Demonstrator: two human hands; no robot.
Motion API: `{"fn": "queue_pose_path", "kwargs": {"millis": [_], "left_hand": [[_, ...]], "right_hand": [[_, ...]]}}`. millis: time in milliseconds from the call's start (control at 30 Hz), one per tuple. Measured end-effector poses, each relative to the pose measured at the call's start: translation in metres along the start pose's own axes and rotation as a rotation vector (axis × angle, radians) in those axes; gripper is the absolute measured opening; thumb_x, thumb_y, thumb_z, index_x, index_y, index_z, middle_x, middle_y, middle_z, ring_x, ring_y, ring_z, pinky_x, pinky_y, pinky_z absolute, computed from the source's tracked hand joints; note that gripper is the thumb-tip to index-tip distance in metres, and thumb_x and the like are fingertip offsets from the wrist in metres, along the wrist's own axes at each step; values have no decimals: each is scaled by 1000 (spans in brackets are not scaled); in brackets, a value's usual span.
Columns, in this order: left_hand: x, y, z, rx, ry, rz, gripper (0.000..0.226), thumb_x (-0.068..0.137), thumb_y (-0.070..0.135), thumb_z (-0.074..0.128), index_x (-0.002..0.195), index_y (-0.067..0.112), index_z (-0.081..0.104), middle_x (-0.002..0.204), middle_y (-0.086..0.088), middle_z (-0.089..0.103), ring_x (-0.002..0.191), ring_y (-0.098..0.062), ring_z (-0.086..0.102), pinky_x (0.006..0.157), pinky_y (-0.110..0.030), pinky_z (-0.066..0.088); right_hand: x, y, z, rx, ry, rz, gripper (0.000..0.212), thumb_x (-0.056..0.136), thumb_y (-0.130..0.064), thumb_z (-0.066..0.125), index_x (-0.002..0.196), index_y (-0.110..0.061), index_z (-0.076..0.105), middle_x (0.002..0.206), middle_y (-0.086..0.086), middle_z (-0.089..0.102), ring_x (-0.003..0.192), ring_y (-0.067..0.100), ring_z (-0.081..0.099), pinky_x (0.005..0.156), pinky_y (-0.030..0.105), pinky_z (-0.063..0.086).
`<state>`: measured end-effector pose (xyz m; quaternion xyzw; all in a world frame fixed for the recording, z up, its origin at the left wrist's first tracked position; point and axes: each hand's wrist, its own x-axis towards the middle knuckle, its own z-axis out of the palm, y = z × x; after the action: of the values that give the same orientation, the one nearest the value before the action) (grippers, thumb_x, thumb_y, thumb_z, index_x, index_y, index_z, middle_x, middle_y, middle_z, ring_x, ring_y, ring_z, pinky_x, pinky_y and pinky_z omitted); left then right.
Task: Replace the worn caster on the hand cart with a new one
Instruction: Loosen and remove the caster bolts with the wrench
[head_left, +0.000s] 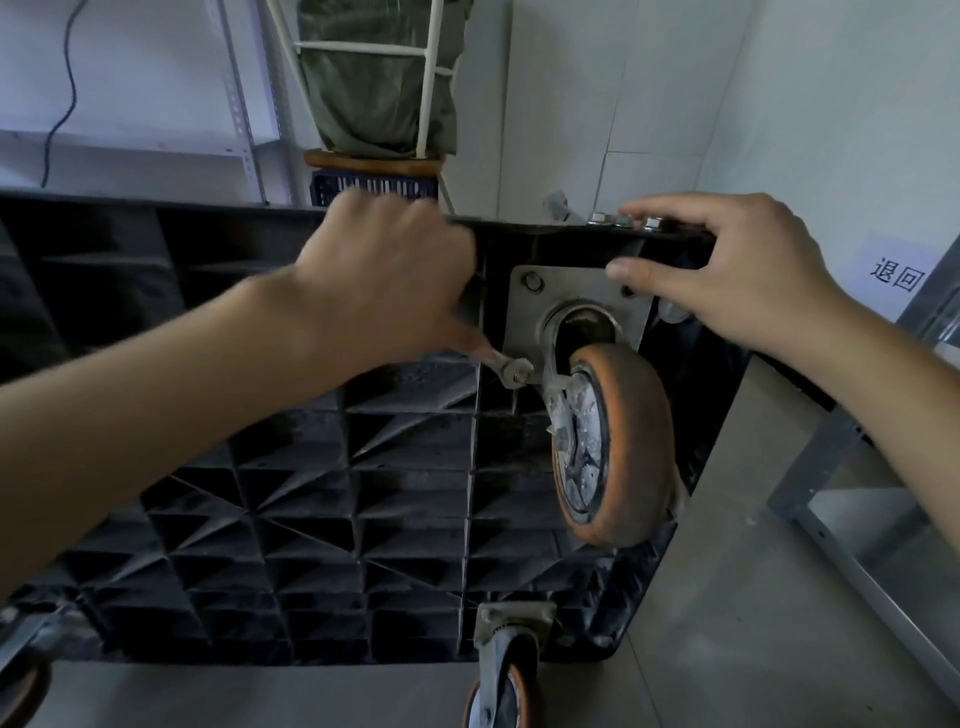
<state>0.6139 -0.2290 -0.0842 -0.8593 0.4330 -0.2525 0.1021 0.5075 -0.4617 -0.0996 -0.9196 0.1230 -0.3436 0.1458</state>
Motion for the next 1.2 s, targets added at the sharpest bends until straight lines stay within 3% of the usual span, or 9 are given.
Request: {"fn": "queue_pose_path", "kwargs": {"millis": [67,200,333,500,600,767,900,1000,1200], "left_hand": [[-9,-11,34,-115,-40,-113,66,78,87,45,82,24,68,74,6,51,76,-25,62,68,-30,41],[-43,18,104,-799,-177,-297,70,83,82,42,64,21,70,52,8,68,56,-6,69,64,-30,57],[-58,71,135,-1617,-216,-464,63,83,67,56,69,8,72,63,-16,72,59,-30,72,67,-43,59],[-64,113,130,-1945,-234,-549,60,99,50,52,82,-6,69,74,-26,71,63,-31,68,53,-21,47],[-71,118,136,-1902,-164,-539,56,96,52,56,66,6,62,54,-14,58,52,-30,58,54,-38,50],[-86,97,138,-1576,118,-473,55,95,55,56,61,12,58,46,-5,51,41,-16,48,45,-37,41],[-82,62,132,-1143,216,-412,60,90,70,48,62,18,57,45,5,47,42,-9,43,47,-35,41],[-71,36,118,-808,232,-337,65,83,78,41,65,21,64,50,4,54,49,-13,53,49,-30,44],[-51,14,95,-561,200,-280,57,82,77,54,67,26,72,53,3,57,55,-21,52,51,-29,34]], "right_hand": [[0,-1,-1,-7,-1,3,57,76,-69,71,128,-47,64,128,-11,69,124,21,60,103,50,48],[0,-3,-1,-7,-6,13,56,76,-68,72,128,-47,64,132,-12,67,127,20,58,104,48,48],[1,-1,-1,0,-10,15,58,74,-68,72,128,-47,64,129,-13,68,125,20,59,103,49,48],[1,0,-2,8,-7,24,56,74,-68,73,126,-50,65,120,-15,71,118,17,62,100,45,49],[2,0,-1,5,-9,21,57,74,-69,73,126,-49,65,123,-15,70,122,17,61,101,46,49],[2,-1,-2,3,-6,24,56,75,-67,73,127,-47,65,128,-15,68,125,18,59,102,46,48],[1,-1,-2,9,-9,27,56,75,-67,74,126,-48,65,127,-14,68,124,18,59,102,47,49],[2,-1,-2,4,-10,22,56,75,-68,73,127,-47,65,129,-14,68,125,19,58,102,48,49],[3,1,-1,-6,-13,11,56,75,-68,73,127,-48,65,129,-14,68,125,19,59,102,47,49]]}}
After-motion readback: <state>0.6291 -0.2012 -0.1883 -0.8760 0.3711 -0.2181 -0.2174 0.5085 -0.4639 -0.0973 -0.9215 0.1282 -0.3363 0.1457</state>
